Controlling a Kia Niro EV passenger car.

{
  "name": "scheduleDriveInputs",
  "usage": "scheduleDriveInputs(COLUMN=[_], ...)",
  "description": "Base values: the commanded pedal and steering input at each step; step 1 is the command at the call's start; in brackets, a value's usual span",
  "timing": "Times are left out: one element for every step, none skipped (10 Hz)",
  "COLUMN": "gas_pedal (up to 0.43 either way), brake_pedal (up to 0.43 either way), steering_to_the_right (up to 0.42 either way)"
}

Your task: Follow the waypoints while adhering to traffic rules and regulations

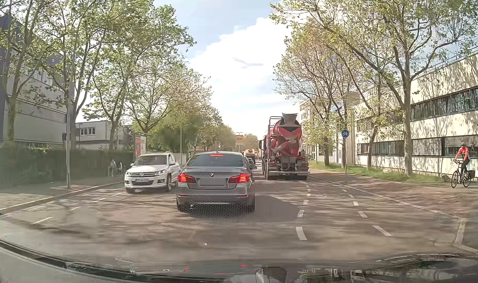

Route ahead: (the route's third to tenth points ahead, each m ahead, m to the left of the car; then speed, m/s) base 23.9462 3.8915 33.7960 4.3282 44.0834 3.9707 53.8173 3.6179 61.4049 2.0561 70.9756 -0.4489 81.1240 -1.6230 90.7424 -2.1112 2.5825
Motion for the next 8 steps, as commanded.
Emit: scheduleDriveInputs(gas_pedal=[0.098,0.098,0.098,0.098,0.098,0.098,0.098,0.098], brake_pedal=[0.0,0.0,0.0,0.0,0.0,0.0,0.0,0.0], steering_to_the_right=[0.226,0.237,0.249,0.257,0.26,0.26,0.259,0.256])
